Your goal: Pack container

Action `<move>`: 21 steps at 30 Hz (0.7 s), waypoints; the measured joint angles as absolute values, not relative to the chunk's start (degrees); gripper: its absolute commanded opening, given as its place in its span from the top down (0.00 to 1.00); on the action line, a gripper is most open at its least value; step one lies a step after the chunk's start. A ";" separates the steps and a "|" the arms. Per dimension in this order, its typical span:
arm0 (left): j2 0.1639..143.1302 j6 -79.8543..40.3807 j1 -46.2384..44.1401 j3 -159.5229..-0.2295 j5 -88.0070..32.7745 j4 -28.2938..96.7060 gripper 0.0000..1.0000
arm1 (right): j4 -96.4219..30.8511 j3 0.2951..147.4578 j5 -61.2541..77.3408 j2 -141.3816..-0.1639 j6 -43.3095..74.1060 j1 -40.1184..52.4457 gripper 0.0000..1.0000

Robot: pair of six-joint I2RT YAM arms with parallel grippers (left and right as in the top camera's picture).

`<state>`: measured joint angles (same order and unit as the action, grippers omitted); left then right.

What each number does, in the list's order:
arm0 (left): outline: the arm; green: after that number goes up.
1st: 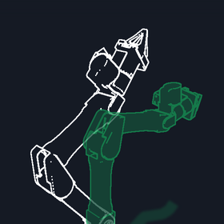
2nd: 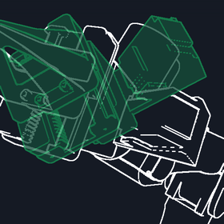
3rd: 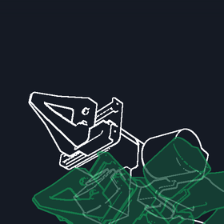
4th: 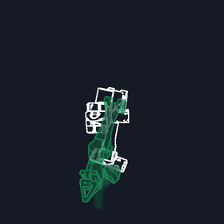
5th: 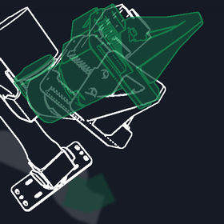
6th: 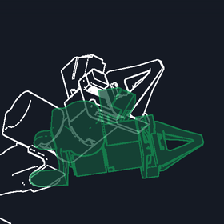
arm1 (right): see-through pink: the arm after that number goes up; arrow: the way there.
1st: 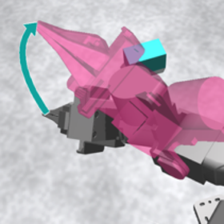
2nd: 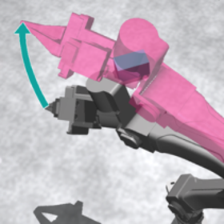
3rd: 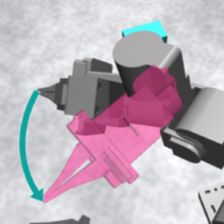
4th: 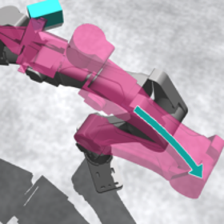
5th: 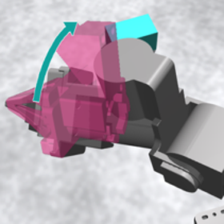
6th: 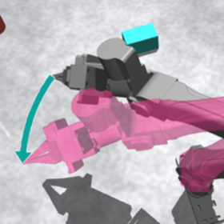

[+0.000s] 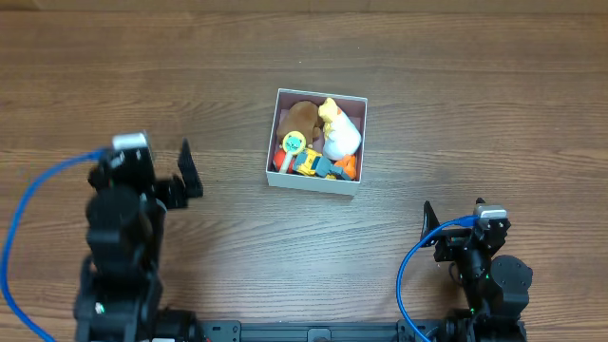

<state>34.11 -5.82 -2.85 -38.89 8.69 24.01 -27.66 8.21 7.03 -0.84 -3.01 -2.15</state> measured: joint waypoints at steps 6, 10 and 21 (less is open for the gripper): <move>14.72 -5.82 -2.83 -23.83 8.86 21.61 0.00 | -27.66 8.21 7.03 -0.84 -3.03 -2.15 0.00; 4.05 -6.42 -1.65 -15.27 8.84 20.99 0.00 | -27.62 8.21 7.05 -0.84 -3.01 -2.15 0.00; 0.84 -9.87 -0.71 -5.78 8.40 17.74 0.00 | -27.62 8.21 7.05 -0.84 -3.03 -2.15 0.00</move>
